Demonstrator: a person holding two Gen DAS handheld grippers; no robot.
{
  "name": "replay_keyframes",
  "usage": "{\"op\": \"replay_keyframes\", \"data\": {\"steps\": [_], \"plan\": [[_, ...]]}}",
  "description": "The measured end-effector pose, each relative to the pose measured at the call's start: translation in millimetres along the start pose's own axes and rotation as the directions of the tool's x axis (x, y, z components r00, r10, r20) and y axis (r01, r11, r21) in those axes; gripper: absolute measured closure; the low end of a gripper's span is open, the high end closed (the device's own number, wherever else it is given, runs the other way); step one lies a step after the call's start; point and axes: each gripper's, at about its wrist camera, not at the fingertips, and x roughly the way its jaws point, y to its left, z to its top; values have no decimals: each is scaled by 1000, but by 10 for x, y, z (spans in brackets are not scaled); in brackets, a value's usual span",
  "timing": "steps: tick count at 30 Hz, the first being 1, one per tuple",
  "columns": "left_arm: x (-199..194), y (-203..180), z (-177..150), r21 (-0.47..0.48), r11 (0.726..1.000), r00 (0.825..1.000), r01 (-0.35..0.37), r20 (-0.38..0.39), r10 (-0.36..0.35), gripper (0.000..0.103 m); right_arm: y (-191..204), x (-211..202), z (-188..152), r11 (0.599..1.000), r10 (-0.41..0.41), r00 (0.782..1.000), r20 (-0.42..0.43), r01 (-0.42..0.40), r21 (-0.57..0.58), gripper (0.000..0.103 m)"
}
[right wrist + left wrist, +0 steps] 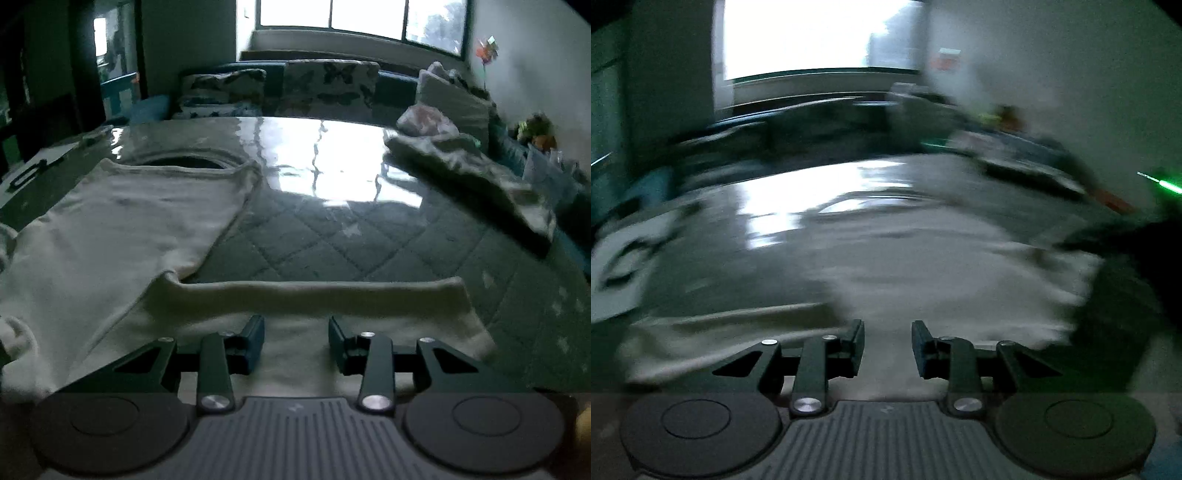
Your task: Fold clothes
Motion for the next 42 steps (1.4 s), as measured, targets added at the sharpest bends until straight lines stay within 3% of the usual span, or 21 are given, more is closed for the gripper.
{"op": "replay_keyframes", "data": {"steps": [3,7,9,12,15,20,22,25,29,30,31,32,34,36,38,42], "plan": [[-58,518,-41,-89,976,980,-200,-17,199,72,189,-159,105,996,62,998,29,-60,-64,65],[-44,1103,-99,-171,902,918,-397,-72,390,71,653,-297,267,963,221,974,48,-210,-168,64],[-20,1312,-117,-192,880,901,-434,-88,425,70,886,-332,328,934,306,951,41,-291,-206,64],[59,1540,-124,-213,860,886,-463,-112,449,57,1352,-342,396,859,447,895,-7,-431,-277,64],[144,1620,-131,-208,866,891,-455,-124,438,57,1803,-323,398,777,534,842,-72,-523,-350,64],[293,1679,-149,-197,871,892,-451,-139,430,61,2370,-169,304,689,585,794,-165,-594,-414,64],[332,1683,-167,-195,874,894,-446,-143,424,79,2546,-102,257,672,582,793,-181,-594,-443,65],[352,1698,-181,-201,870,893,-450,-132,431,95,2700,-45,192,667,558,811,-176,-564,-486,65],[333,1740,-169,-219,853,881,-474,-120,459,101,2821,18,121,676,509,849,-138,-494,-547,68],[311,1746,-161,-223,847,875,-483,-113,470,102,2821,30,107,677,511,848,-139,-497,-542,71],[284,1747,-153,-226,841,871,-491,-108,480,103,2818,32,102,674,519,843,-141,-505,-539,87],[250,1750,-145,-230,836,866,-498,-101,489,103,2815,34,108,671,528,836,-148,-518,-531,97],[193,1776,-142,-243,825,858,-511,-92,505,103,2788,37,128,672,541,826,-160,-539,-508,99],[148,1806,-157,-260,840,878,-475,-79,472,102,2782,36,127,668,542,824,-165,-542,-511,99],[145,1774,-171,-250,847,882,-469,-84,463,100,2780,34,125,669,541,825,-162,-539,-511,99],[213,1730,-192,-223,857,886,-464,-98,454,65,2789,21,131,666,548,824,-147,-536,-518,86]]}}
